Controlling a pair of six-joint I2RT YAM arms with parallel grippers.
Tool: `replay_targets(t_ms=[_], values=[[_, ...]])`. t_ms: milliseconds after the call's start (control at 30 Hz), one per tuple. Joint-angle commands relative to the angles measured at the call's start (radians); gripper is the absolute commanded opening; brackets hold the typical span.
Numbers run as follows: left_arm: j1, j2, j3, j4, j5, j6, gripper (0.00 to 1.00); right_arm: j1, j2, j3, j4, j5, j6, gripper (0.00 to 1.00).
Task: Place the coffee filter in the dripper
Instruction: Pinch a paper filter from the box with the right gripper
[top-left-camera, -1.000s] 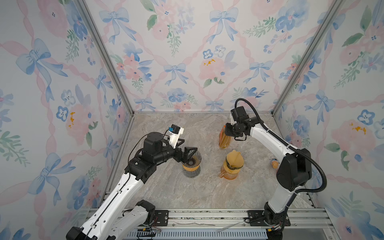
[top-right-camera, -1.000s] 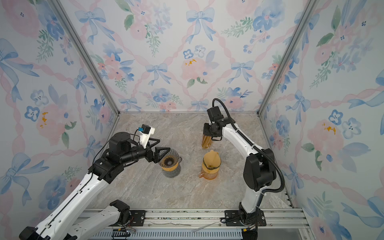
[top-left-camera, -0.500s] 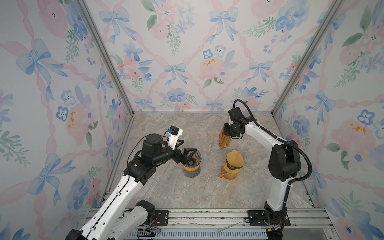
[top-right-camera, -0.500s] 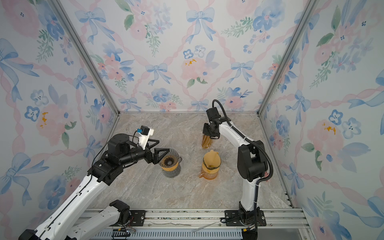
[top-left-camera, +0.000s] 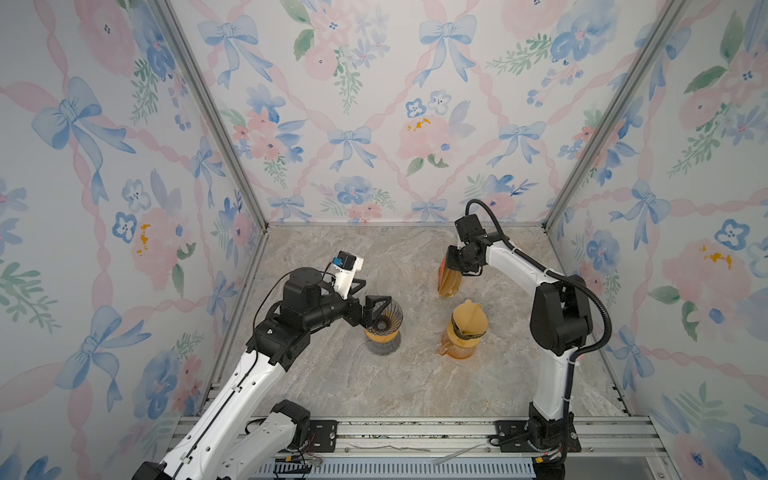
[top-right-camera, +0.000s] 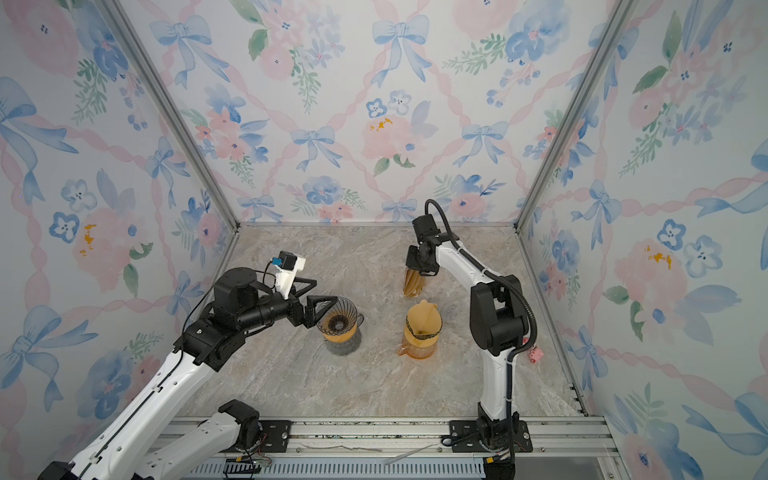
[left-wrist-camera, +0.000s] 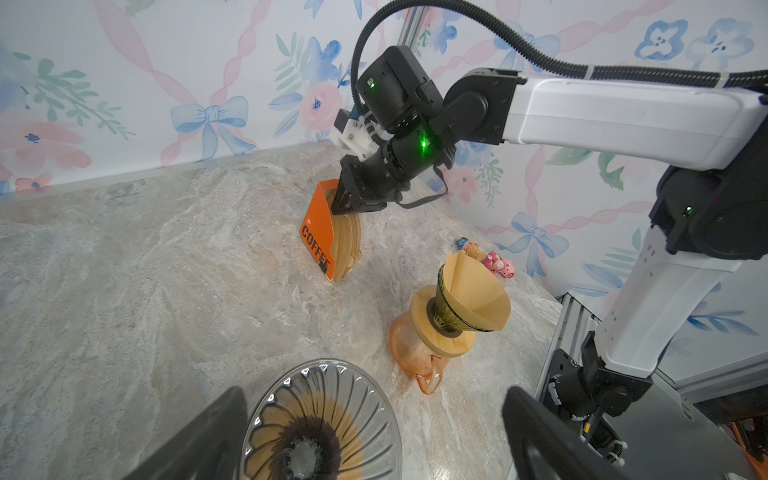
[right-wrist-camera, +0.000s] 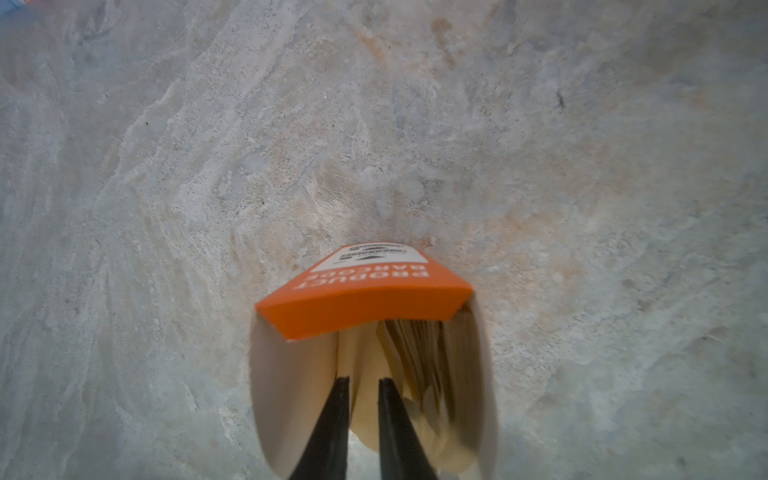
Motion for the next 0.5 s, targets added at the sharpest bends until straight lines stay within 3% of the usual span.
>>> replay_targets(t_ms=[0,467], values=[[0.01,-0.015,-0.012,0.012,0.026,-0.004,0.98,-0.008,0.024,0.025,-0.002,0.007,0.007,0.14],[0.022,0.013,-0.015,0.016,0.052,-0.01,0.98,-0.008,-0.07,-0.033,0.03,-0.004,-0.01,0.02]])
